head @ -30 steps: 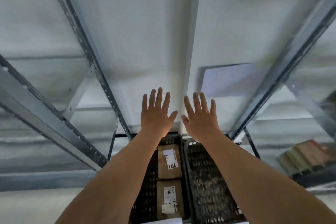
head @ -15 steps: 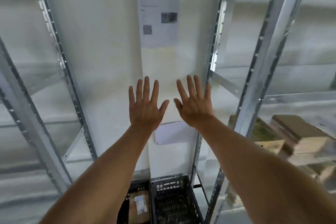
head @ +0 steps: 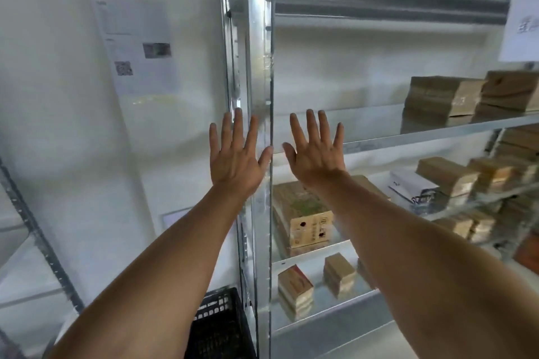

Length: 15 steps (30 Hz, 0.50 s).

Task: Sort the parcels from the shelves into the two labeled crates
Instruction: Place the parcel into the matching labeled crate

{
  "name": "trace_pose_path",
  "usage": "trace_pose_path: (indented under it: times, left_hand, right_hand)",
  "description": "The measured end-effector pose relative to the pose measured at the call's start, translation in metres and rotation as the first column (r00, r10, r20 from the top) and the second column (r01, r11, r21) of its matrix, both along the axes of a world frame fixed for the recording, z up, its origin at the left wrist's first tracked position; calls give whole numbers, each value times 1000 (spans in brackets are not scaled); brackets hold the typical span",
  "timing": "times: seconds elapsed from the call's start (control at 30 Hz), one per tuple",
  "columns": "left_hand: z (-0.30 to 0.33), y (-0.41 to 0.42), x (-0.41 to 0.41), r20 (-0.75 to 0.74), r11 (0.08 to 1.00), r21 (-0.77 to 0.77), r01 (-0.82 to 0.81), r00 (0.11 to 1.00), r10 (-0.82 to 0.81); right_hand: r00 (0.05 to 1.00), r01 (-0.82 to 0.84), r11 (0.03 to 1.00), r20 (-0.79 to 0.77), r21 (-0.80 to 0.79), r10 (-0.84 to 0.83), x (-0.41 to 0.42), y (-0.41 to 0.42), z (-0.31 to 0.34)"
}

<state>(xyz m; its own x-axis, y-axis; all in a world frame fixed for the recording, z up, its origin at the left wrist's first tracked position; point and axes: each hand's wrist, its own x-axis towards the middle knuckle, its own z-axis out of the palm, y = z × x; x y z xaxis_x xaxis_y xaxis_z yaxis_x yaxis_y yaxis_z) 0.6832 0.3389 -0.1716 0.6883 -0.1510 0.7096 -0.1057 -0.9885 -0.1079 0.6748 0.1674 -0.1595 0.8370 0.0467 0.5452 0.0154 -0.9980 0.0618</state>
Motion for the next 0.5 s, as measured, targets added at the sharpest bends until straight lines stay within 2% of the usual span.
trace_pose_path:
  times: [0.23,0.5]
  left_hand:
    - [-1,-132,90,-17,1000,16,24,1000,-24]
    - [17,-257,217,-56,999,-18,38,998,-39]
  right_hand:
    - [997,80,997,-9,-2,-80,76,-125,-8]
    - [996,86,996,-33,20,-85,192,-254,17]
